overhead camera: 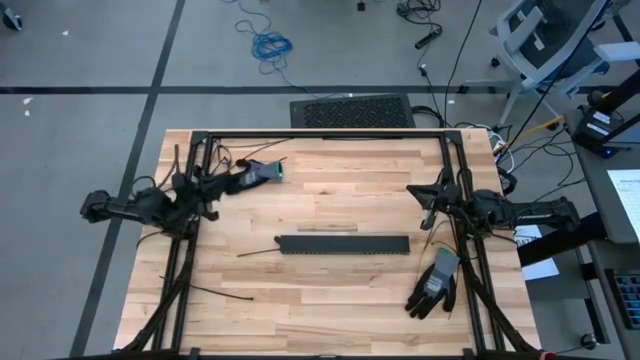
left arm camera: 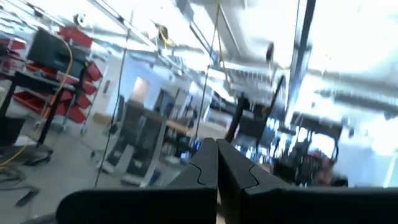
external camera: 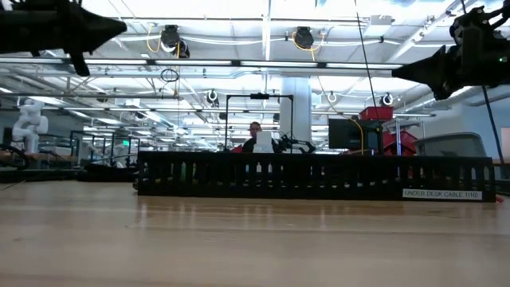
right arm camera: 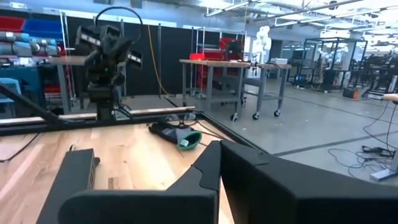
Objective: Ziptie cables
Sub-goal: Return to Home Position
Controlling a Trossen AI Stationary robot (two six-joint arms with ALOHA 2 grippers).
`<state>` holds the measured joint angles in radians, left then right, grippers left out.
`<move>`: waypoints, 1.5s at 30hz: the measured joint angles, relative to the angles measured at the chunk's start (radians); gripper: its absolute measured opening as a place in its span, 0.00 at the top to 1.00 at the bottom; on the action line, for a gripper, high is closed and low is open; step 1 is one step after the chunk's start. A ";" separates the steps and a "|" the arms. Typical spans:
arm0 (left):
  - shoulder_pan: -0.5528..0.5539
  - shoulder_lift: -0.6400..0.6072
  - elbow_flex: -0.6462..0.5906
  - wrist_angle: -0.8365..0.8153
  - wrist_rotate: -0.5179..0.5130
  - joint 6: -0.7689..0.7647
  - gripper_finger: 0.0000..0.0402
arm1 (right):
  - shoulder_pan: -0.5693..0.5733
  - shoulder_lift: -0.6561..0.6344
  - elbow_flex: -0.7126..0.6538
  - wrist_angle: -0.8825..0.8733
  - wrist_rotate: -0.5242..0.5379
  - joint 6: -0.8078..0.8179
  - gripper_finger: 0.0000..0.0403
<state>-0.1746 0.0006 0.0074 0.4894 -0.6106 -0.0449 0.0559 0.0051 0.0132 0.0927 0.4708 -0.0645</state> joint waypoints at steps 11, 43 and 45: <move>0.054 0.000 0.000 0.033 0.004 0.000 1.00 | 0.000 0.019 0.000 0.000 0.000 0.000 1.00; 0.083 0.005 0.000 -0.480 0.602 0.052 1.00 | 0.000 0.020 0.000 0.001 -0.001 0.000 1.00; 0.083 0.005 0.000 -0.476 0.602 0.052 1.00 | 0.000 0.020 0.000 0.000 -0.001 0.000 1.00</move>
<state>-0.0914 0.0051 0.0074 0.0138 -0.0086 0.0073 0.0563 0.0254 0.0135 0.0925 0.4702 -0.0647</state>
